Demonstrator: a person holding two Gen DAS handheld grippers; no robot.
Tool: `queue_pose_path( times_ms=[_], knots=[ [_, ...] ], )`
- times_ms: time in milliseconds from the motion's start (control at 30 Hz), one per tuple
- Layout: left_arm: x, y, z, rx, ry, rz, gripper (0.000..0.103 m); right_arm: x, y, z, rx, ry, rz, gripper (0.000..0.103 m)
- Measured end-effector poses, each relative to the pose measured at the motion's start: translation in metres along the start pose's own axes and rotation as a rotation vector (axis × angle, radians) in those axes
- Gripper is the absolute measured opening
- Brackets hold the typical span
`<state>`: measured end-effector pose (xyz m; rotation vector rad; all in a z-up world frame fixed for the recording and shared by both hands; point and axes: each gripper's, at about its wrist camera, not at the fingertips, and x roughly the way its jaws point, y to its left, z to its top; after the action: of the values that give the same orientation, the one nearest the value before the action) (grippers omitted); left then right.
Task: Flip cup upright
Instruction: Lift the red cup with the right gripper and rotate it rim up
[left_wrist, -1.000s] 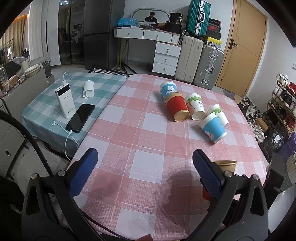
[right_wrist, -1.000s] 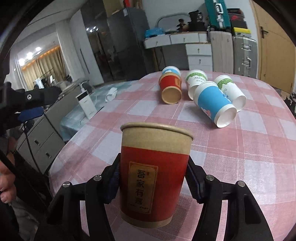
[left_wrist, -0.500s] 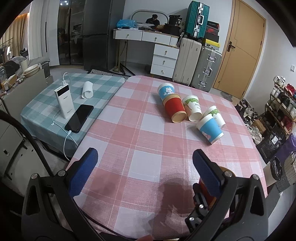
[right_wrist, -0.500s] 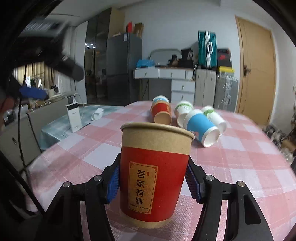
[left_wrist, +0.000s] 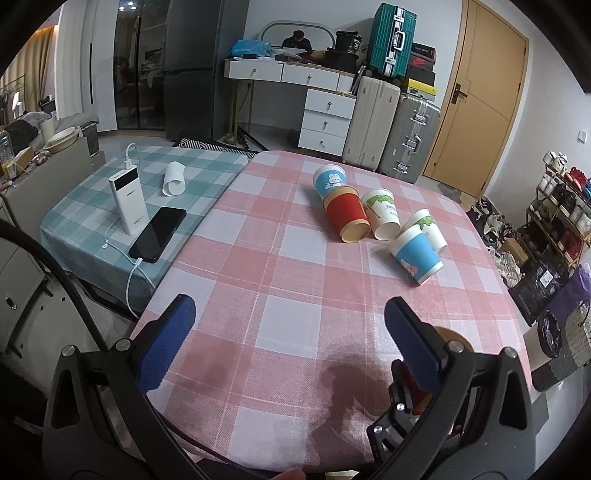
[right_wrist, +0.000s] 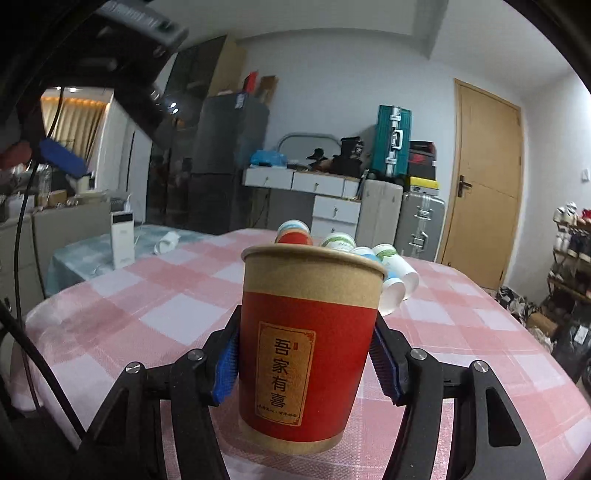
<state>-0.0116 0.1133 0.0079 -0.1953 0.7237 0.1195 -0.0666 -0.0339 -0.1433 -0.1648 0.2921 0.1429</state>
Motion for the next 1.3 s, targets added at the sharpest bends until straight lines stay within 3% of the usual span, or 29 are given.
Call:
queue_pose_path(
  times_ms=[133, 267, 333, 367, 633, 900, 967, 1100, 1300],
  knots=[
    [-0.003, -0.001, -0.002, 0.006, -0.001, -0.001, 0.102, 0.004, -0.007, 0.001, 0.066, 0.074, 0.042, 0.062],
    [-0.003, -0.001, -0.004, 0.001, 0.003, 0.002, 0.102, 0.008, -0.002, -0.009, 0.052, 0.113, 0.064, 0.062],
    [-0.003, 0.0, -0.004, 0.002, 0.004, 0.003, 0.102, 0.017, -0.009, -0.018, 0.097, 0.176, 0.078, 0.062],
    [-0.004, -0.001, -0.004, 0.007, 0.004, 0.004, 0.102, 0.015, -0.011, -0.023, 0.124, 0.184, 0.084, 0.056],
    [-0.002, 0.001, -0.005, 0.005, 0.008, 0.007, 0.102, 0.005, -0.011, -0.023, 0.108, 0.097, 0.079, 0.057],
    [0.0, -0.003, -0.004, 0.013, 0.006, 0.013, 0.102, 0.001, -0.012, -0.004, 0.123, 0.015, 0.138, 0.057],
    [0.001, -0.003, -0.004, 0.015, 0.009, 0.014, 0.102, 0.002, -0.015, 0.0, 0.145, 0.021, 0.166, 0.058],
    [0.003, -0.004, -0.003, 0.015, 0.01, 0.011, 0.102, 0.003, -0.019, 0.003, 0.156, 0.016, 0.189, 0.073],
    [0.011, -0.007, -0.002, 0.023, 0.02, 0.003, 0.102, 0.019, -0.022, -0.003, 0.174, 0.141, 0.219, 0.074]
  ],
)
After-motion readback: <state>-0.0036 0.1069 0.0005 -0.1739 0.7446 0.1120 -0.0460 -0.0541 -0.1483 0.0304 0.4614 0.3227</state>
